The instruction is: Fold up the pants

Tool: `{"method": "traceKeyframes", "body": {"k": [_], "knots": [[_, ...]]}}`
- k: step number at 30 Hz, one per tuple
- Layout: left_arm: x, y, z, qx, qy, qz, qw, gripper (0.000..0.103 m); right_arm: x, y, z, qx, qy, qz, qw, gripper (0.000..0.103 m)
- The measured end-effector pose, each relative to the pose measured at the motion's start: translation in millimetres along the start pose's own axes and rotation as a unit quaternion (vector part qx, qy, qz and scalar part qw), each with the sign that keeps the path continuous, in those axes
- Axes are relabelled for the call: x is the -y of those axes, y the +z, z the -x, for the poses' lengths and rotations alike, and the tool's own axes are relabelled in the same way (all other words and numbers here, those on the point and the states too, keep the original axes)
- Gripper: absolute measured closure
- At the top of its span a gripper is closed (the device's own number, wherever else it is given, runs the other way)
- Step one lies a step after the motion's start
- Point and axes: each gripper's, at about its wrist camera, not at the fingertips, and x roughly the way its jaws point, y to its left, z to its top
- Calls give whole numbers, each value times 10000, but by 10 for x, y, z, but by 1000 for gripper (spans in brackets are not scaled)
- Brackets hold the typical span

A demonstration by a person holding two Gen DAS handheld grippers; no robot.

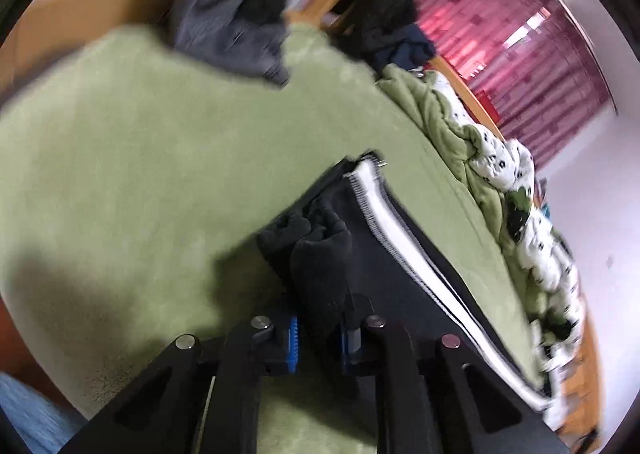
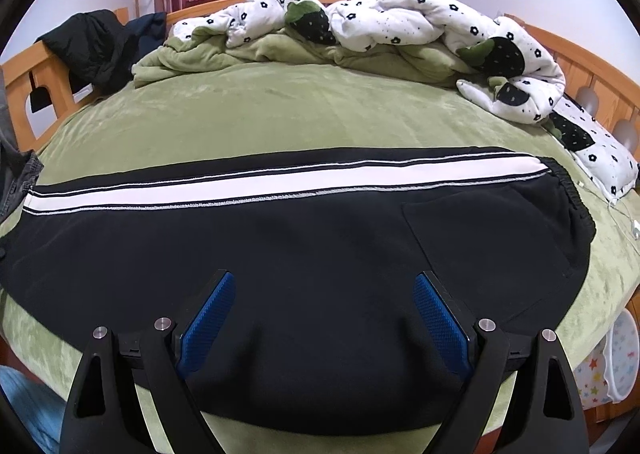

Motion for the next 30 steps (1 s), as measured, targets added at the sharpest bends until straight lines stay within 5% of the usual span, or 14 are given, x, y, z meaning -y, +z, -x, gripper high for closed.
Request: {"method": "traceKeyframes", "body": {"k": [3,7,14,19,23,25,28,30], "knots": [[398,47,129,210,-7,-542,9983,92,88,-12,31,64,47,-21,10000,13],[1042,12,265,305,-452,-1122,9922,92,228,-37,47,115,43,-63,9999,13],[2275,-537,255,-8,-1359,-2030,9697,93,536,-160,101,202,104,-257,9994,13],[2919,-1270,-64,-901,-1875,-2350,9495,93,769,-253,74,61,20,-536,9985,13],[3068,-1946,-312,-1892,-2220,-2562,9216,93,955,-280,120,140,28,-895,9959,13],[3075,-2274,-462,-2503,-2053,-2698,9069,92,1020,-289,124,147,55,-1035,9945,13],[3017,-2378,-404,-2434,-1957,-2888,9050,87,1048,-314,118,105,100,-1140,9934,13],[2984,-2312,-299,-2536,-2031,-2967,8980,72,1026,-304,102,78,191,-1123,9935,13]]}}
